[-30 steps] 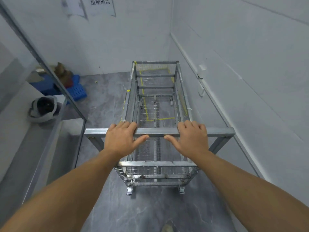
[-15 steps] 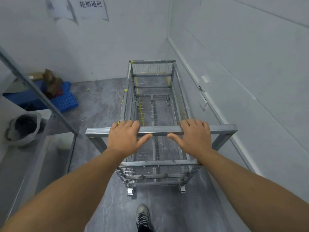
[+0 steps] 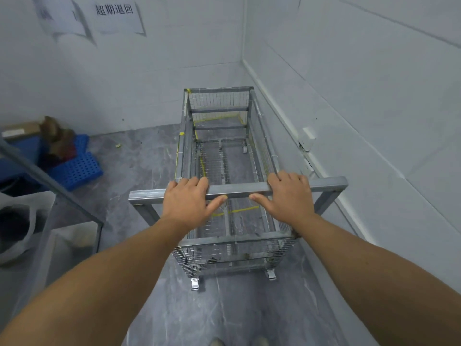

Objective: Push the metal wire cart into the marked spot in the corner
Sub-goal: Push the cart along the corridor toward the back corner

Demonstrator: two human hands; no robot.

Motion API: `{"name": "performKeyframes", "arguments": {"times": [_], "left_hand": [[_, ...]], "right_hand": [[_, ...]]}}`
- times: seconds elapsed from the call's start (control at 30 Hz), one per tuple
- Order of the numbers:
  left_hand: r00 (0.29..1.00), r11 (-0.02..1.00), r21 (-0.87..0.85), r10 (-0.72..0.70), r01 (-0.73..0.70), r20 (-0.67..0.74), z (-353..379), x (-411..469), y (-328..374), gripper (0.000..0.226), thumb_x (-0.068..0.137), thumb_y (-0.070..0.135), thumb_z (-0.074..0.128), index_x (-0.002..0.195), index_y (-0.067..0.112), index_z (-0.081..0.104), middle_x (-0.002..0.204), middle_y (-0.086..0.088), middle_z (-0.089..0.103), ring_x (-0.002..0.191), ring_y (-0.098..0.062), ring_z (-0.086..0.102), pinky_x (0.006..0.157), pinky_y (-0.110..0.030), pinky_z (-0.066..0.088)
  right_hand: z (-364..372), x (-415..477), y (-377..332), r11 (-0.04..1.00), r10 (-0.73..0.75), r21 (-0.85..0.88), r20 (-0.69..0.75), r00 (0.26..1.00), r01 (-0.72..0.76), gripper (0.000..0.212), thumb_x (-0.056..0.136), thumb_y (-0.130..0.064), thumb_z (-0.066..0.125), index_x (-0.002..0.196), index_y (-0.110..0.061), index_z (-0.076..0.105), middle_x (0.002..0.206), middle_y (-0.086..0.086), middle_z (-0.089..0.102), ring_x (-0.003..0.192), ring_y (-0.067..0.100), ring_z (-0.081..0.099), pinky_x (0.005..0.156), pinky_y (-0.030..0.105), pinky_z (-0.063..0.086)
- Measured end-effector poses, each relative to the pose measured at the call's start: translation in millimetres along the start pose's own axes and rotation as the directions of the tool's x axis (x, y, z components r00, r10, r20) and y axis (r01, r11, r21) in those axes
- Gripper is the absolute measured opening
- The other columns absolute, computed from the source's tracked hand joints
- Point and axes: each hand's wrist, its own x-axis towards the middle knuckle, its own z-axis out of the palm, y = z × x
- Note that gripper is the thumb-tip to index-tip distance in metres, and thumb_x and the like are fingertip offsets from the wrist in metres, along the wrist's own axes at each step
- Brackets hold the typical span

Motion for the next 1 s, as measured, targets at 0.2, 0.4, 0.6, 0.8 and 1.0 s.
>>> {"name": "performKeyframes", "arguments": {"times": [0.2,0.4,0.6,0.8,1.0], "left_hand": [[1.0,1.0,-0.01,-0.002,0.002,-0.022,18.8,57.7,-23.7,0.06,0.085,0.082,0.019,0.08,0.026,0.04,0.074,0.007,0.048,0.072,-0.02,0.049,0.071,-0.04,0.036],[1.0,1.0,-0.026,0.003,-0.003,-0.022,35.8,121.5,-47.8,0.057,0.086,0.081,0.022,0.081,0.028,0.04,0.074,0.009,0.047,0.072,-0.019,0.052,0.071,-0.04,0.037],[1.0,0.999,-0.036,0.011,-0.011,0.004,53.0,181.6,-77.0,0.062,0.084,0.082,0.02,0.085,0.026,0.046,0.081,0.004,0.059,0.077,-0.022,0.054,0.071,-0.039,0.036],[1.0,1.0,-0.025,0.004,-0.004,0.004,70.2,240.2,-105.1,0.07,0.083,0.083,0.016,0.089,0.023,0.051,0.083,0.002,0.062,0.076,-0.022,0.054,0.072,-0.039,0.036],[0.999,0.999,-0.043,0.028,-0.029,-0.02,87.0,302.1,-135.1,0.06,0.084,0.082,0.019,0.081,0.026,0.041,0.078,0.003,0.056,0.074,-0.023,0.054,0.072,-0.04,0.036]], "right_hand": [[20.0,61.1,7.2,1.0,-0.007,0.007,0.005,1.0,0.007,0.069,0.086,-0.083,0.031,0.09,-0.018,0.054,0.086,0.003,0.057,0.081,0.026,0.051,0.078,0.043,0.04],[37.1,123.9,16.1,1.0,-0.011,0.025,-0.003,1.0,0.011,0.069,0.086,-0.081,0.031,0.09,-0.017,0.056,0.085,0.004,0.058,0.08,0.026,0.05,0.076,0.042,0.039],[52.1,187.1,19.4,0.999,-0.018,0.028,0.035,0.999,0.017,0.069,0.086,-0.08,0.031,0.093,-0.016,0.056,0.088,0.006,0.058,0.085,0.029,0.052,0.079,0.044,0.04],[72.6,249.3,22.3,1.0,-0.017,0.019,0.035,0.999,0.017,0.069,0.087,-0.079,0.032,0.095,-0.016,0.057,0.089,0.007,0.058,0.084,0.029,0.052,0.078,0.043,0.04],[97.0,316.0,23.8,1.0,-0.008,0.021,0.018,1.0,0.008,0.069,0.086,-0.081,0.032,0.095,-0.017,0.057,0.089,0.005,0.058,0.085,0.027,0.052,0.077,0.042,0.039]]}}
